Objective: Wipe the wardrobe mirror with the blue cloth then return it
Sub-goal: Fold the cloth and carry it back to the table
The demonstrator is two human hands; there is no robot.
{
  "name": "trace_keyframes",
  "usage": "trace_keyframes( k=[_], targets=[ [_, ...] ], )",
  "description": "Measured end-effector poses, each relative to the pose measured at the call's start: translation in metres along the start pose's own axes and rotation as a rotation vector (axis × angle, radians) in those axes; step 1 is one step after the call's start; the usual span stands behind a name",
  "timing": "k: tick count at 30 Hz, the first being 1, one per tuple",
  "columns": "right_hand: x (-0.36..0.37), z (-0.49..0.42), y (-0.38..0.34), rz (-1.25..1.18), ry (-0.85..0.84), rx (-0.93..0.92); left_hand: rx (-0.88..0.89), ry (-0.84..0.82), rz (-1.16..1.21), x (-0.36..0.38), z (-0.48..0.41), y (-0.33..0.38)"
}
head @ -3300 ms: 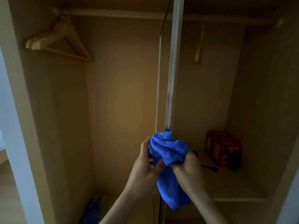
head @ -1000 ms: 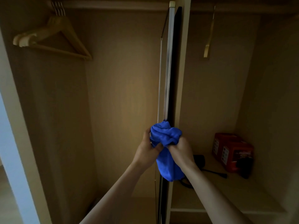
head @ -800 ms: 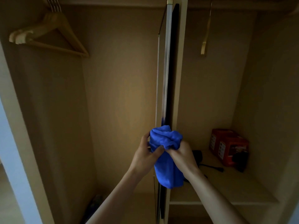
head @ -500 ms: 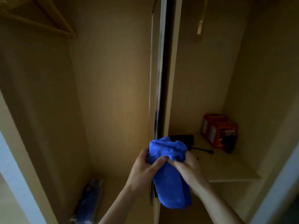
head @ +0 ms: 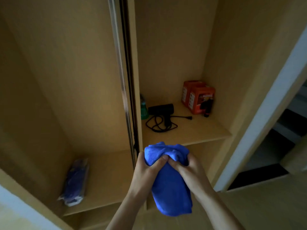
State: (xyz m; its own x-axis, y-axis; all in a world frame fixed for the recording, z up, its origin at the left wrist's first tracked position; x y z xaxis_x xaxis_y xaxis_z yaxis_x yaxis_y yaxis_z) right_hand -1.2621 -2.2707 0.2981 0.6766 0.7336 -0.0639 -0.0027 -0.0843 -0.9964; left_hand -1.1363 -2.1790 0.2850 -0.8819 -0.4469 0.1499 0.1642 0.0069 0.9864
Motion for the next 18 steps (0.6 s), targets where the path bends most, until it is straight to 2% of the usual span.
trace_keyframes(
  k=[8, 14, 18],
  targets=[
    [-0.060, 0.027, 0.029, -0.066, 0.159, 0.066, -0.098, -0.142, 0.034, 0.065, -0.012, -0.028],
    [-0.115, 0.051, 0.033, -0.101, 0.245, 0.077, -0.153, -0.393, 0.057, 0.128, -0.027, -0.046],
    [-0.146, 0.072, 0.033, -0.030, 0.307, 0.095, -0.233, -0.543, 0.127, 0.161, -0.035, -0.064]
  ],
)
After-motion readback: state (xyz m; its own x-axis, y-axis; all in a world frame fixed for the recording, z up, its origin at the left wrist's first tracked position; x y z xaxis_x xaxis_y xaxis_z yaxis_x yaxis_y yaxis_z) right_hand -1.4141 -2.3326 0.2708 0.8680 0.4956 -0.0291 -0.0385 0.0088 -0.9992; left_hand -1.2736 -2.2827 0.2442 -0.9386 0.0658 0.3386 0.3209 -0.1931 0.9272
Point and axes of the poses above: each hand's wrist, its own z-axis away from the middle knuckle, its own x-axis out of the palm, y = z × x, the point moved 6 cm from there along -z, towards the middle knuckle, and after that the axes turned 10 degrees about -y, right-handed, at the moved point
